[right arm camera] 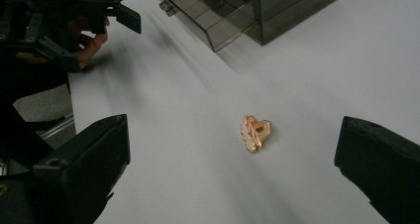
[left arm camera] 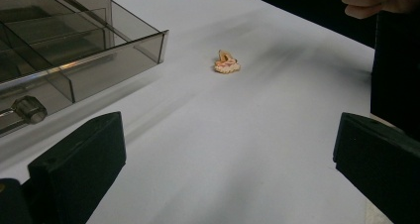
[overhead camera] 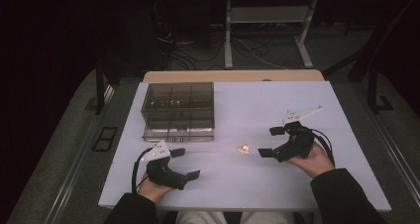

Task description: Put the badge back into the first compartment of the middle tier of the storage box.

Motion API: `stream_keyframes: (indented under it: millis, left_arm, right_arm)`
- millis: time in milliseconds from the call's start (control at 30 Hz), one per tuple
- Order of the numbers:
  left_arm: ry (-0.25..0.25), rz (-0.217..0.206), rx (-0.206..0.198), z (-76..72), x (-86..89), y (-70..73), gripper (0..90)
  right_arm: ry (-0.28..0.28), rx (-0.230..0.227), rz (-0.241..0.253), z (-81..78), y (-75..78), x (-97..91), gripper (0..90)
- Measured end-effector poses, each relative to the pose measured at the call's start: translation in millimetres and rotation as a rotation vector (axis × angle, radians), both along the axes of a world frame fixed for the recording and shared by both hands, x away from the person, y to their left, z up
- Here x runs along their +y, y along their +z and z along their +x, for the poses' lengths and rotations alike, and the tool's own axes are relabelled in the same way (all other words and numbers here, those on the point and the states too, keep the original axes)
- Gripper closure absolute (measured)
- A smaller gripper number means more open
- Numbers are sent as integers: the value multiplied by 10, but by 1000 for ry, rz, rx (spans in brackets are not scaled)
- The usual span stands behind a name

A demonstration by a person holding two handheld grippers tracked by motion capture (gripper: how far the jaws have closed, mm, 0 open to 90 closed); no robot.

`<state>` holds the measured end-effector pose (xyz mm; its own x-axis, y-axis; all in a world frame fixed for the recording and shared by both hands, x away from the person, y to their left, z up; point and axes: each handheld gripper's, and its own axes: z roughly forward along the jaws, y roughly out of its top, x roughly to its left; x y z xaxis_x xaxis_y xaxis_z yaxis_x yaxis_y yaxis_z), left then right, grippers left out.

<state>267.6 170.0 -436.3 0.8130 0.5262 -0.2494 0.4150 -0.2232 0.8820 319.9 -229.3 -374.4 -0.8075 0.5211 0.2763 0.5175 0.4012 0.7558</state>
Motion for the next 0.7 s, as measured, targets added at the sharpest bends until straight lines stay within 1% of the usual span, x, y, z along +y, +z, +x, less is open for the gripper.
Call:
stream_keyframes:
  millis: [267,433,700]
  left_arm:
    - [-1,1,-2,1,-1,0,0]
    - [0,-8,0,2,2,1,0]
    - [0,-5,0,2,0,-1,0]
  right_arm:
    - [-3,12,-16,103,-86,56,2]
    - [1,15,-18,128,-105,71,3]
    - [8,32,-20,200,-183,130,2]
